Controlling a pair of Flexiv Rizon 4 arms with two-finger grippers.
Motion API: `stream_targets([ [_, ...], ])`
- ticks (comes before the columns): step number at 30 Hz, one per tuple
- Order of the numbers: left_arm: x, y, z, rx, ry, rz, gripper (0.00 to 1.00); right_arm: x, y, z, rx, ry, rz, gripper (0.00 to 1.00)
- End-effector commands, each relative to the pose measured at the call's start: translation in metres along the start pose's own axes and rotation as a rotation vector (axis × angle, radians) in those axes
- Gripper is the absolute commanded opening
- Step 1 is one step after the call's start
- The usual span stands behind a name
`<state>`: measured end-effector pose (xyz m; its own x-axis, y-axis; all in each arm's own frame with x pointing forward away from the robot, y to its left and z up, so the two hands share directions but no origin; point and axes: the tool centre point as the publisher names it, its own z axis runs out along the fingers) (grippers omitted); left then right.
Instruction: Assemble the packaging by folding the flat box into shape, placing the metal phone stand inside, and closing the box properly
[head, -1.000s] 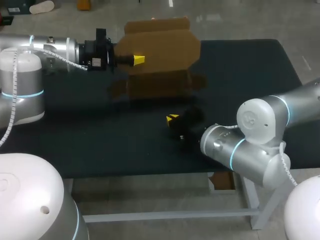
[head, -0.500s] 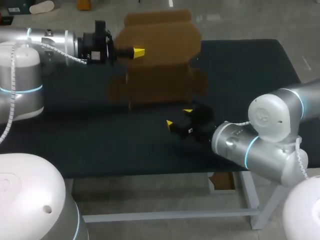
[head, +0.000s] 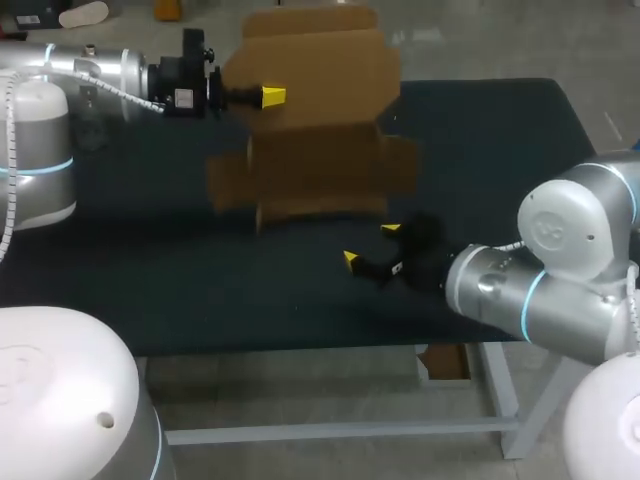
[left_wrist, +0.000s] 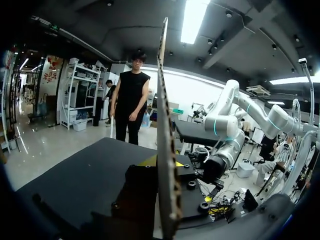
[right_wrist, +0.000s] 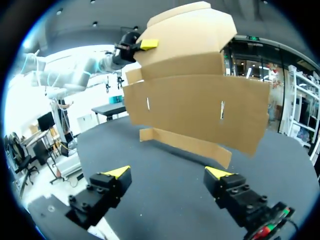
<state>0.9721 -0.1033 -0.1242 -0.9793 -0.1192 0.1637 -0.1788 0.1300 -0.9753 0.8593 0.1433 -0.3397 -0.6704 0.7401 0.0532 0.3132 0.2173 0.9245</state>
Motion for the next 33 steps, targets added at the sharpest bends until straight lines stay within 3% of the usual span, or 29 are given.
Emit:
stream_targets([
  [1,-0.002,0.001,-0.002,0.002,0.048,-0.043,0.00,0.002,-0.001,-0.020,0.006,0.012,-0.011,1.00],
  [13,0.010,0.000,0.000,-0.002,0.117,-0.181,0.00,0.009,-0.006,-0.045,0.019,0.015,-0.059,1.00],
  [19,0.016,0.005,0.005,-0.030,0.144,-0.190,0.00,0.013,-0.009,-0.051,0.011,0.030,-0.066,1.00],
  [26,0.010,0.015,0.010,-0.043,0.153,-0.206,0.00,0.019,-0.011,-0.059,0.006,0.056,-0.077,1.00],
  [33,0.002,0.012,0.008,-0.024,0.160,-0.217,0.00,0.021,-0.009,-0.071,0.003,0.065,-0.110,1.00],
])
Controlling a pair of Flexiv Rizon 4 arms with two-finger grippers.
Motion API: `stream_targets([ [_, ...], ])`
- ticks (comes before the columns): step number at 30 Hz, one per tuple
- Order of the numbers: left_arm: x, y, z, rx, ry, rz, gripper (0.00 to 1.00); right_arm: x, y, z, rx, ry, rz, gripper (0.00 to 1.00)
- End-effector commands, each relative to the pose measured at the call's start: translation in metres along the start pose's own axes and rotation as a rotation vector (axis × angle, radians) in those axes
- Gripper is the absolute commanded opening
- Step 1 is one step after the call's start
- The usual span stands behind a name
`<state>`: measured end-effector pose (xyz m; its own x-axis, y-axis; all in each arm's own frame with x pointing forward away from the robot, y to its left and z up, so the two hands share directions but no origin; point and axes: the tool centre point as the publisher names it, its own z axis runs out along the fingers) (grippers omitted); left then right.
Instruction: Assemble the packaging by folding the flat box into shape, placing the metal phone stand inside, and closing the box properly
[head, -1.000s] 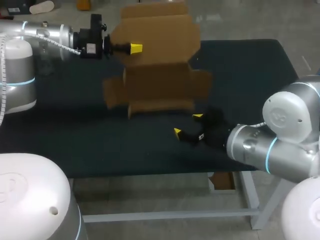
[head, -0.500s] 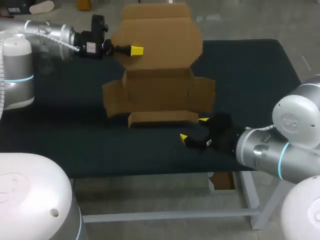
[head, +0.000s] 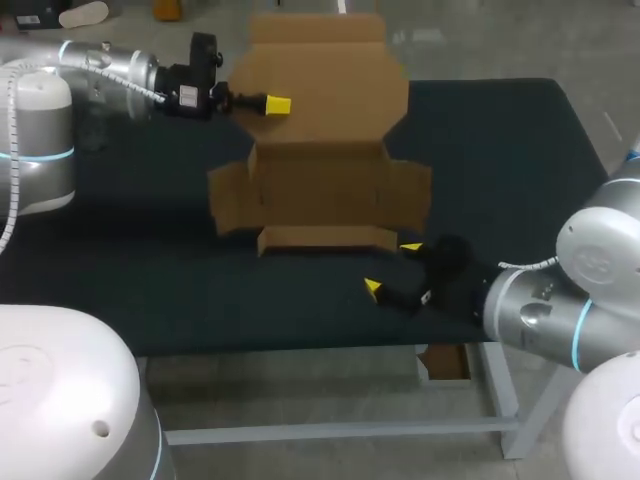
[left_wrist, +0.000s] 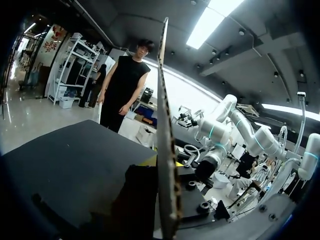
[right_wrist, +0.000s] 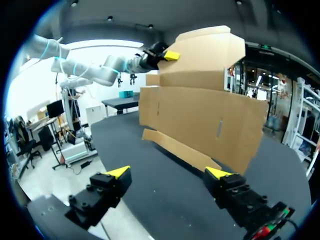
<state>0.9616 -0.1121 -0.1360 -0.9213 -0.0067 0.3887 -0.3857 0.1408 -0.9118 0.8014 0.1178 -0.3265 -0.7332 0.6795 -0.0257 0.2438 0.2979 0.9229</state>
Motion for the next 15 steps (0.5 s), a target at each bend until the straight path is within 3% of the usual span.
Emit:
stream_targets([
  [1,-0.009,-0.002,-0.002,0.001,0.019,-0.005,0.00,0.000,0.002,-0.011,-0.005,0.014,-0.003,1.00],
  [15,-0.028,0.000,-0.006,0.001,0.037,-0.044,0.00,-0.004,-0.008,-0.036,-0.002,0.039,-0.018,1.00],
])
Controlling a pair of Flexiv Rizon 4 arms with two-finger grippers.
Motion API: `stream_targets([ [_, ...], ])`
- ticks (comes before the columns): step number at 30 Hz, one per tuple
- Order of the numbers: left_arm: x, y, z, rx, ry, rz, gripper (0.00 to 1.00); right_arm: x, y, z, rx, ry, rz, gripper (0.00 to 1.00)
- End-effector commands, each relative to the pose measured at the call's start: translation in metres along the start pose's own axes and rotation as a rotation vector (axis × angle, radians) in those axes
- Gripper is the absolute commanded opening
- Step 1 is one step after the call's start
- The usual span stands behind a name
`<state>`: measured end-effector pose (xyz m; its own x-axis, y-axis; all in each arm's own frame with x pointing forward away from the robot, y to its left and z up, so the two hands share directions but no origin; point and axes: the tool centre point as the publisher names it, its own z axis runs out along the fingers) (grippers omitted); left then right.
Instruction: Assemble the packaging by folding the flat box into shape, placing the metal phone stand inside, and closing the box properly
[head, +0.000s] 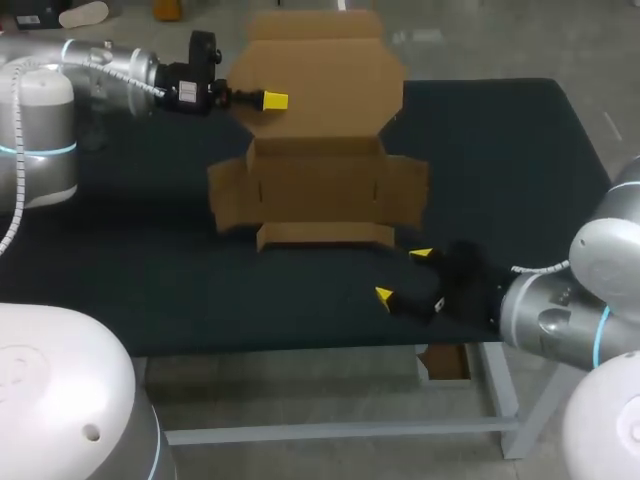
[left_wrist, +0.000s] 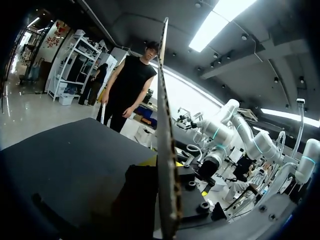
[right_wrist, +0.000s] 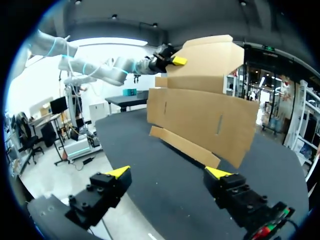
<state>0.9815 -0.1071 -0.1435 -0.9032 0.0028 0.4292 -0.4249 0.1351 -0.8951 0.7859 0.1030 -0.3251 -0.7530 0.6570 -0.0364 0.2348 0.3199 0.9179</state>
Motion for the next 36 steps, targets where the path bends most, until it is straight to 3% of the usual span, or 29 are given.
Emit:
stream_targets([
  [1,-0.008,0.000,-0.001,-0.005,0.023,-0.002,0.00,-0.005,-0.002,-0.017,-0.014,0.015,0.005,1.00],
  [15,-0.041,0.004,-0.001,-0.019,0.001,-0.022,0.00,-0.004,-0.008,-0.018,-0.016,0.032,0.008,1.00],
  [36,-0.044,0.016,-0.001,-0.045,-0.047,0.068,0.00,0.002,-0.007,0.025,0.022,0.095,-0.001,1.00],
])
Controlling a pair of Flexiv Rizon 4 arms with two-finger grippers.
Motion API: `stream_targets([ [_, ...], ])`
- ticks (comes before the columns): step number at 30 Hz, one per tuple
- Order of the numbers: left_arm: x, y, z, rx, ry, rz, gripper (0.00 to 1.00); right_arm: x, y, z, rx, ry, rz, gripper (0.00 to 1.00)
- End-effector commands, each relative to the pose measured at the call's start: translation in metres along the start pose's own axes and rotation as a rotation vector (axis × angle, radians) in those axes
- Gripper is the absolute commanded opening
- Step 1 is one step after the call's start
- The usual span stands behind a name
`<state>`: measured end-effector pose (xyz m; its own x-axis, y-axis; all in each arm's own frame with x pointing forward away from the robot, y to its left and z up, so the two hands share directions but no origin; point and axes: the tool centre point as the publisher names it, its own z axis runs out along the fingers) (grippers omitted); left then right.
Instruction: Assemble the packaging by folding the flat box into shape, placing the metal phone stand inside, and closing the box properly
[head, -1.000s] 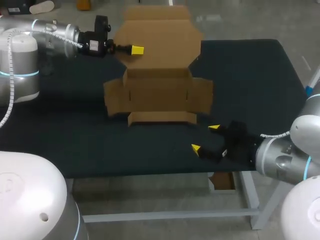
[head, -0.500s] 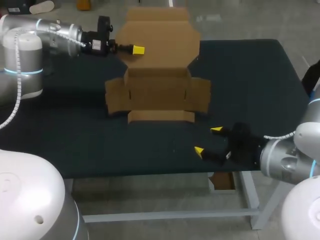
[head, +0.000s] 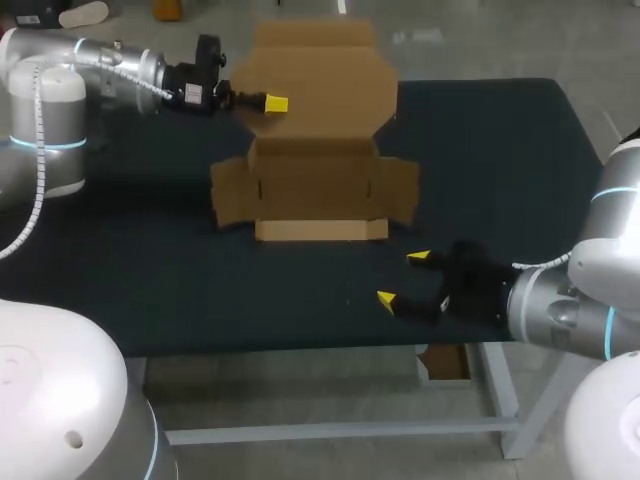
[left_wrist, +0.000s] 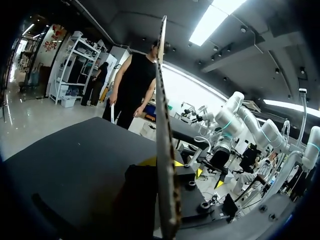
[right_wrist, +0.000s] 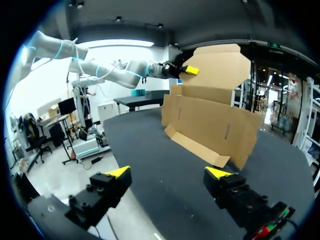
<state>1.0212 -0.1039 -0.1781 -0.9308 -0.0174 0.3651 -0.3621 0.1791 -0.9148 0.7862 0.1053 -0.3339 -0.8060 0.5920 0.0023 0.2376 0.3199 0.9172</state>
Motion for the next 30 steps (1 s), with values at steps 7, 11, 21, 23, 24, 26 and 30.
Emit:
stream_targets([
  [7,0.008,-0.001,-0.001,0.005,-0.016,0.007,0.00,-0.001,0.003,0.020,0.023,0.006,-0.011,1.00],
  [11,0.008,0.000,-0.002,0.009,-0.016,0.010,0.00,-0.002,0.002,0.021,0.018,-0.009,-0.010,1.00],
  [21,0.005,0.005,-0.001,0.028,-0.033,0.009,0.00,0.003,0.000,0.036,-0.006,-0.026,0.010,1.00],
  [23,0.005,0.006,-0.001,0.022,-0.035,0.009,0.00,0.004,0.000,0.039,-0.007,-0.025,0.010,1.00],
  [24,0.005,0.006,-0.001,0.022,-0.035,0.009,0.00,0.004,0.001,0.040,-0.007,-0.026,0.009,1.00],
  [26,0.004,0.006,-0.001,0.020,-0.041,0.013,0.00,0.005,0.001,0.041,-0.013,-0.029,0.008,1.00],
  [30,0.004,0.007,-0.003,0.021,-0.046,0.017,0.00,0.004,0.002,0.044,-0.013,-0.078,0.002,1.00],
])
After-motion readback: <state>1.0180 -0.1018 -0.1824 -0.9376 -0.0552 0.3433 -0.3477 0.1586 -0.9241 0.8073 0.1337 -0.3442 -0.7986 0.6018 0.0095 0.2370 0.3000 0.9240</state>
